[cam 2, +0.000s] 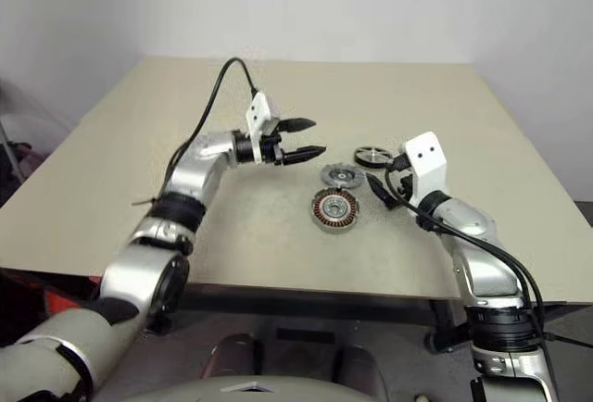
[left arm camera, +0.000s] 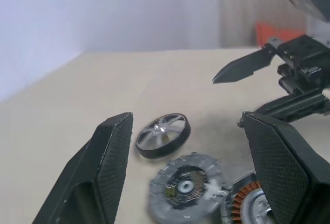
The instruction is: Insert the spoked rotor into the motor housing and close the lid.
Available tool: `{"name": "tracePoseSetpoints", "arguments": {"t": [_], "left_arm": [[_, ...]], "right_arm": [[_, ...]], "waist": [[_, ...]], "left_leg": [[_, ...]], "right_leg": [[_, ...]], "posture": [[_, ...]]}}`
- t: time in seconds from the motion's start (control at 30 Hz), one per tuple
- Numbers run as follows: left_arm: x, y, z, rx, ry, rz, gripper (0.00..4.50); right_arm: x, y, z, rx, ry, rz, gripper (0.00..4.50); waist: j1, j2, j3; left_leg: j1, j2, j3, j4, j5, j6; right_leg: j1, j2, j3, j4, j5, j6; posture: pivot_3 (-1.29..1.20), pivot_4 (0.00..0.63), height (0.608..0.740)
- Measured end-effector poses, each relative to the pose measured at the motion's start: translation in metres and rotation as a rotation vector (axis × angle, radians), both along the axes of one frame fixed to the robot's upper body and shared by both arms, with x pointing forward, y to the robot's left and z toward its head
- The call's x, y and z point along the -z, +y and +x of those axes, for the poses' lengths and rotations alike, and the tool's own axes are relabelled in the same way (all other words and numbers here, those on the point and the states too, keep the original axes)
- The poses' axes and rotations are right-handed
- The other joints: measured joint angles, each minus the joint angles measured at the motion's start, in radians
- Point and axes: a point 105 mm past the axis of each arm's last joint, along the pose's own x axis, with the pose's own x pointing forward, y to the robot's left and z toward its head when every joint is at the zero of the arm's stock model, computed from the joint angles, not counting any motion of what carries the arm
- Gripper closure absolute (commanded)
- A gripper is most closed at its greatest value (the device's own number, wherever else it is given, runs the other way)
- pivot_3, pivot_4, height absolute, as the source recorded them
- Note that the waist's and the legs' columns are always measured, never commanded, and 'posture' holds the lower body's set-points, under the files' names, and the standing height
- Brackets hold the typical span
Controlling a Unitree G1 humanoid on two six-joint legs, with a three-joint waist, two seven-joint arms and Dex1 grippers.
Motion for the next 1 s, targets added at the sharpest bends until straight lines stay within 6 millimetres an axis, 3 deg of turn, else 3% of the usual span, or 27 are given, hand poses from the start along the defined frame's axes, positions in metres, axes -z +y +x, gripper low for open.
{"name": "tracePoseSetpoints", "arguments": {"t": [0.23, 0.33, 0.43, 1.0], "left_arm": [[0.02, 0.021, -0.023, -0.126, 0.104, -0.09, 0.95], [0.037, 0.027, -0.034, -0.144, 0.156, -0.071, 0.95], [0.039, 0.03, -0.037, -0.154, 0.159, -0.061, 0.95], [0.043, 0.031, -0.036, -0.202, 0.151, -0.034, 0.95]], "right_arm": [[0.015, -0.037, -0.012, 0.14, 0.094, -0.007, 0.13], [0.024, -0.044, -0.02, 0.163, 0.131, -0.006, 0.13], [0.027, -0.049, -0.023, 0.18, 0.147, 0.004, 0.13], [0.062, -0.033, -0.008, 0.187, 0.216, 0.045, 0.13]], "waist": [[-0.005, 0.001, 0.0], [-0.012, 0.001, 0.0], [-0.021, 0.001, 0.0], [-0.039, 0.003, -0.001]], "left_leg": [[0.0, 0.0, 0.0, 0.0, 0.0, 0.0], [0.0, 0.0, 0.0, 0.0, 0.0, 0.0], [0.0, 0.0, 0.0, -0.001, 0.0, 0.0], [0.0, -0.002, 0.0, -0.002, 0.0, 0.0]], "right_leg": [[0.0, 0.0, 0.0, -0.001, -0.005, 0.008], [0.0, 0.0, 0.0, -0.001, -0.005, 0.009], [0.0, 0.0, 0.0, -0.001, -0.005, 0.009], [0.0, 0.0, 0.0, -0.003, -0.006, 0.01]], "posture": [[0.0, 0.0, 0.74], [0.0, 0.0, 0.74], [0.0, 0.0, 0.74], [0.0, 0.0, 0.74]]}}
